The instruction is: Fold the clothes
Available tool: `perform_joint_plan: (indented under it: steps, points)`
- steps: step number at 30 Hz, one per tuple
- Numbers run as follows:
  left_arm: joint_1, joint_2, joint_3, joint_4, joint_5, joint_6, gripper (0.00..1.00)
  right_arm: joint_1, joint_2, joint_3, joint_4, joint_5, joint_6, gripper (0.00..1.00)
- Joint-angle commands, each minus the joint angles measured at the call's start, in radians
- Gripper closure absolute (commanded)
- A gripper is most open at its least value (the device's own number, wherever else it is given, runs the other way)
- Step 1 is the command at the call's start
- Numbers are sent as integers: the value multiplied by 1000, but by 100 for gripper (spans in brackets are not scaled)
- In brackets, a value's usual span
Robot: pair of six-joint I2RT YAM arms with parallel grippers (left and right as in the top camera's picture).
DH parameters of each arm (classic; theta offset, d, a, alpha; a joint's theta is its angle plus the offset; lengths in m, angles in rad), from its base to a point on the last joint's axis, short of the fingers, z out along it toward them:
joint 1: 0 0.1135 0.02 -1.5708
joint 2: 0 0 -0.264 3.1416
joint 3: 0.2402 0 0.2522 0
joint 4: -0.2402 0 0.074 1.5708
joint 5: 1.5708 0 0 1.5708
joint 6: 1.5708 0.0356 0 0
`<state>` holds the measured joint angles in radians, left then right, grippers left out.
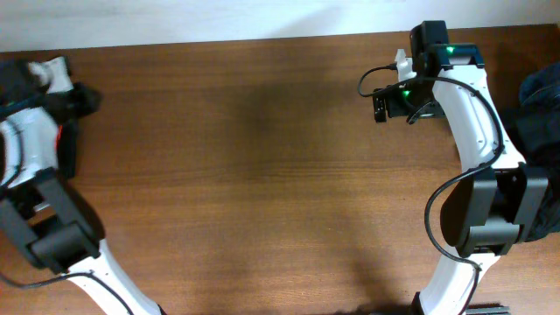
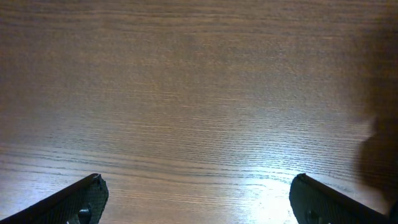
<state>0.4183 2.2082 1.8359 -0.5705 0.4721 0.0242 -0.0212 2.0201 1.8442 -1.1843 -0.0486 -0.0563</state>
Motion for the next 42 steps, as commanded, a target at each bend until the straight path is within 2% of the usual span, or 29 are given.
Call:
perform_joint_plan:
  steps: [1,2,5,7,13,24,42]
  points:
    - [-102,-51,-8,1,40,-45,65,27,-16,-5,0,12,1,1]
    - [-129,-51,-8,4,11,-63,53,36,-16,-5,0,13,0,1]
    - [-195,-51,-8,21,-50,-78,27,62,-16,-5,0,12,1,1]
    - [-230,-51,-8,29,-62,-77,1,74,-16,-5,0,12,1,1]
    - [-298,-51,-8,38,-73,-77,0,45,-16,-5,0,12,1,1]
    - [-311,-50,-8,36,-73,-77,1,-51,-16,-5,0,12,1,2]
    - [-311,-50,-8,35,-73,-77,1,-52,-16,-5,0,12,1,1]
